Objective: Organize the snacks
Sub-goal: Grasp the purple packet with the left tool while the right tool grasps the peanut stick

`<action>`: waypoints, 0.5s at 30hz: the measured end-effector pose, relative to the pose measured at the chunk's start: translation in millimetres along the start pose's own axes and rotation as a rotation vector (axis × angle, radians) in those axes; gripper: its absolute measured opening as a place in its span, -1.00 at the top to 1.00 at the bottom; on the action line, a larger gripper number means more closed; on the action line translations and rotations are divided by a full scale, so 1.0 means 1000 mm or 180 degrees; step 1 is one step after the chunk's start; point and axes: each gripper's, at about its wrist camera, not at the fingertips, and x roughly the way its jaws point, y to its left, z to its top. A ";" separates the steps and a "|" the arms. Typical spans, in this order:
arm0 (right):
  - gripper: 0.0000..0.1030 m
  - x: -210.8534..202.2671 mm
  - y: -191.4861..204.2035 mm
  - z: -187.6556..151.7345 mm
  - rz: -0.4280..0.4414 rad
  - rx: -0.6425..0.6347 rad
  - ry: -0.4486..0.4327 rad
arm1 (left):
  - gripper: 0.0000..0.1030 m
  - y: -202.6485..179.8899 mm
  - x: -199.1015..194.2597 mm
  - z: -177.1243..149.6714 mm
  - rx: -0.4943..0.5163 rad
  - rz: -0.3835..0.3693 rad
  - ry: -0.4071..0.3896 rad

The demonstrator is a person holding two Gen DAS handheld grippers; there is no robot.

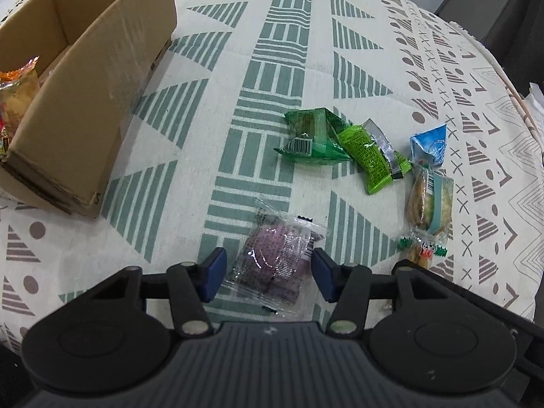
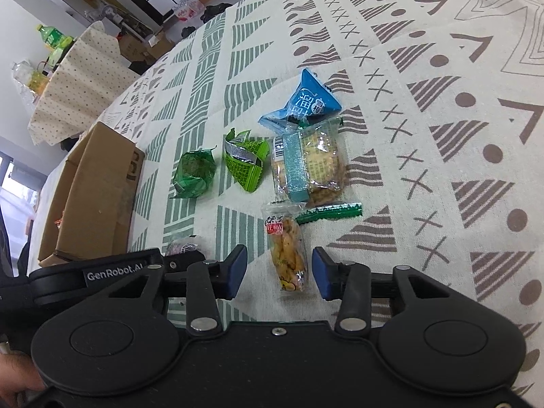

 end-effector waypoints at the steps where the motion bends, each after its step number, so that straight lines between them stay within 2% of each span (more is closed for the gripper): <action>1: 0.36 0.001 0.001 0.000 -0.0034 -0.0009 0.0013 | 0.06 0.001 0.000 0.000 -0.0005 0.0006 -0.0009; 4: 0.59 0.003 0.003 0.001 -0.0103 -0.0019 0.0053 | 0.30 0.003 -0.002 0.000 -0.0015 -0.0023 -0.0019; 15: 0.60 -0.019 0.018 -0.003 -0.0072 -0.0045 -0.0077 | 0.34 0.009 -0.038 -0.006 -0.0003 -0.0132 -0.0187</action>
